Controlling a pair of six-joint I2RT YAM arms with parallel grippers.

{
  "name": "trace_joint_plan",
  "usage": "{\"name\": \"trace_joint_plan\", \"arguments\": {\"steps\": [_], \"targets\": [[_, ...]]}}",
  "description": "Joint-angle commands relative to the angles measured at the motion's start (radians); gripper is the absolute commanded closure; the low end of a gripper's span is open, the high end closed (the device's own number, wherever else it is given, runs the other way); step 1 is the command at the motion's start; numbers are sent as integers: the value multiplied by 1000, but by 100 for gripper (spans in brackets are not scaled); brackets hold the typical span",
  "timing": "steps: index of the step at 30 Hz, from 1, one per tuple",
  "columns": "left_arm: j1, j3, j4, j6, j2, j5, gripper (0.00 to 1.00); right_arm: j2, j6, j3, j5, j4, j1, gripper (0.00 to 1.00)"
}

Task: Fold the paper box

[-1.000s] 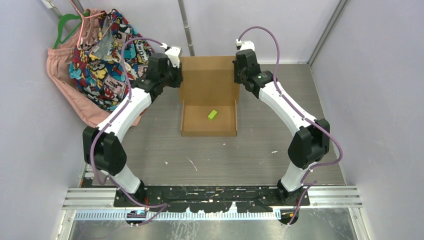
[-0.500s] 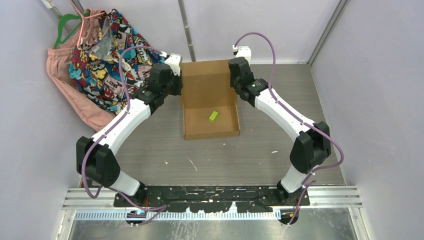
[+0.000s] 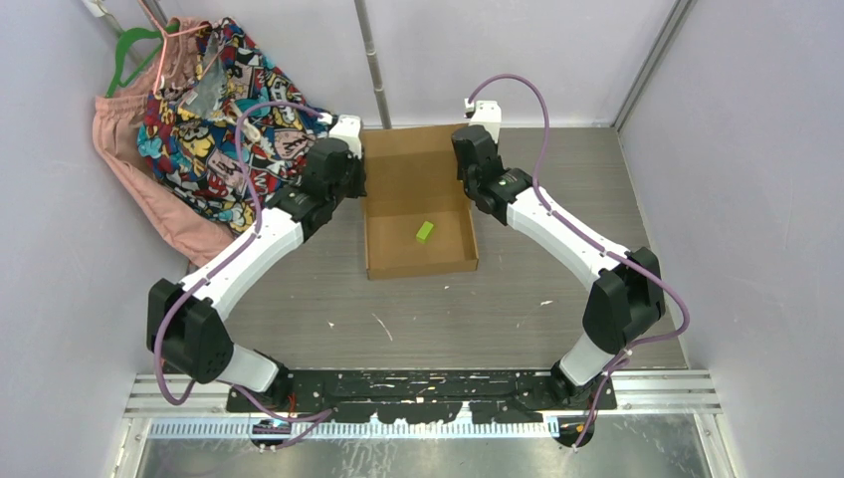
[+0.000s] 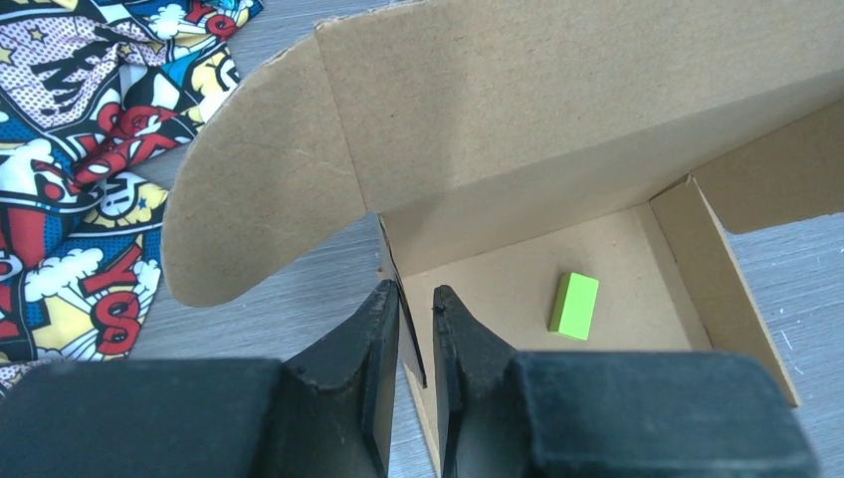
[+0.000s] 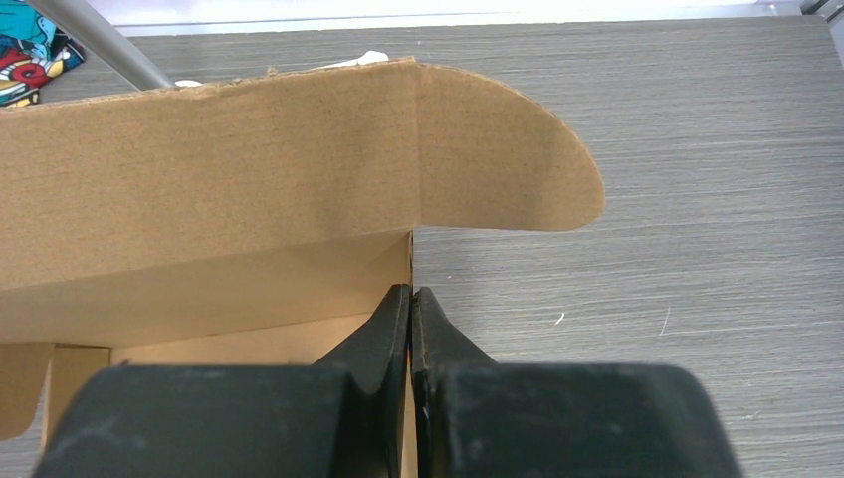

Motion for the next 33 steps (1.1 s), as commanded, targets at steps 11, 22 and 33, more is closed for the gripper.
{"name": "trace_joint_plan", "arguments": {"steps": [11,22,33], "targets": [[-120,50,68,-117,34,-105,82,-19,55,-31,-36,21,28,99],[-172,-164,254,-93,-64,-174,82,-56,74,-129,-18,84,39,99],[-213,-258,334,-53,-107,-197,82,-103,81,-211,5,108,63,99]]}}
